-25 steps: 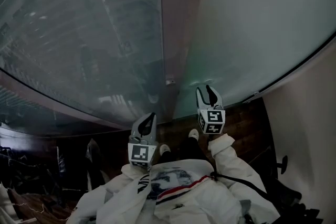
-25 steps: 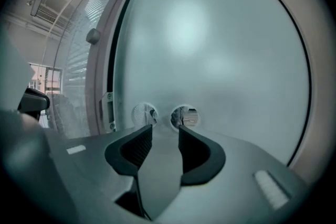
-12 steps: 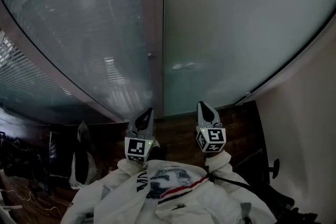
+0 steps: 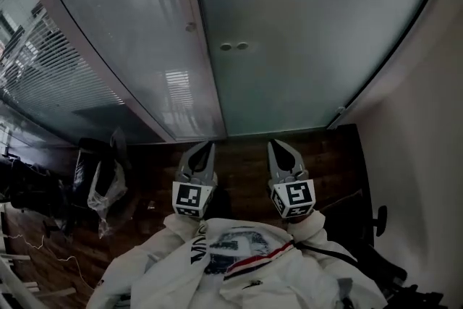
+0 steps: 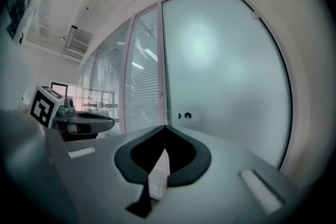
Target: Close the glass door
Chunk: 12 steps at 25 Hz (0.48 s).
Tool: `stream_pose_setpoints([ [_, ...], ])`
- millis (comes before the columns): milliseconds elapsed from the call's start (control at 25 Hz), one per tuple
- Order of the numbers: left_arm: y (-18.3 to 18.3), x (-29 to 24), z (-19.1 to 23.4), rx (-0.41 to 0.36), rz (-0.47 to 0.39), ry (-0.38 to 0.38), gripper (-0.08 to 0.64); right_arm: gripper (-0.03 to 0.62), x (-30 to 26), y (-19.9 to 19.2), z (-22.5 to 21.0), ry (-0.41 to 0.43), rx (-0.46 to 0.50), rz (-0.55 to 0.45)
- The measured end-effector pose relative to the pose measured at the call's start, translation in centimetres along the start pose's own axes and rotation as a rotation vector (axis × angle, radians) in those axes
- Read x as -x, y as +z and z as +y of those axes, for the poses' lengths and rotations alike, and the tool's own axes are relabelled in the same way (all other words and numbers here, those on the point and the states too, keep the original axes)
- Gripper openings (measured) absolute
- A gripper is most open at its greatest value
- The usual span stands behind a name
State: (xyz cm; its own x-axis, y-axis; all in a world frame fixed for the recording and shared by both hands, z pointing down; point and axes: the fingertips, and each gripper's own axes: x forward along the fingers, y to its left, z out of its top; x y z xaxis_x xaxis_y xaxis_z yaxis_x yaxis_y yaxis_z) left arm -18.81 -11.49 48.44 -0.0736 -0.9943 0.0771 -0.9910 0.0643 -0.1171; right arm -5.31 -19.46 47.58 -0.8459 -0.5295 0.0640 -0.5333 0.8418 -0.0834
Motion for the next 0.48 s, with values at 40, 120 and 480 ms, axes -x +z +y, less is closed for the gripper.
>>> stream_pose_setpoints([
  [40, 0.1, 0.9, -1.2, 0.001, 0.003, -0.007, -0.003, 0.008, 1.2, -0.1, 0.7, 0.024, -0.003, 0.008],
  [120, 0.4, 2.4, -3.0, 0.000, 0.010, -0.014, -0.003, 0.006, 3.6, -0.2, 1.9, 0.054, -0.012, 0.018],
  [480, 0.4, 7.5, -5.6, 0.020, 0.053, -0.033, -0.003, 0.005, 9.8, -0.4, 4.0, -0.036, -0.039, 0.035],
])
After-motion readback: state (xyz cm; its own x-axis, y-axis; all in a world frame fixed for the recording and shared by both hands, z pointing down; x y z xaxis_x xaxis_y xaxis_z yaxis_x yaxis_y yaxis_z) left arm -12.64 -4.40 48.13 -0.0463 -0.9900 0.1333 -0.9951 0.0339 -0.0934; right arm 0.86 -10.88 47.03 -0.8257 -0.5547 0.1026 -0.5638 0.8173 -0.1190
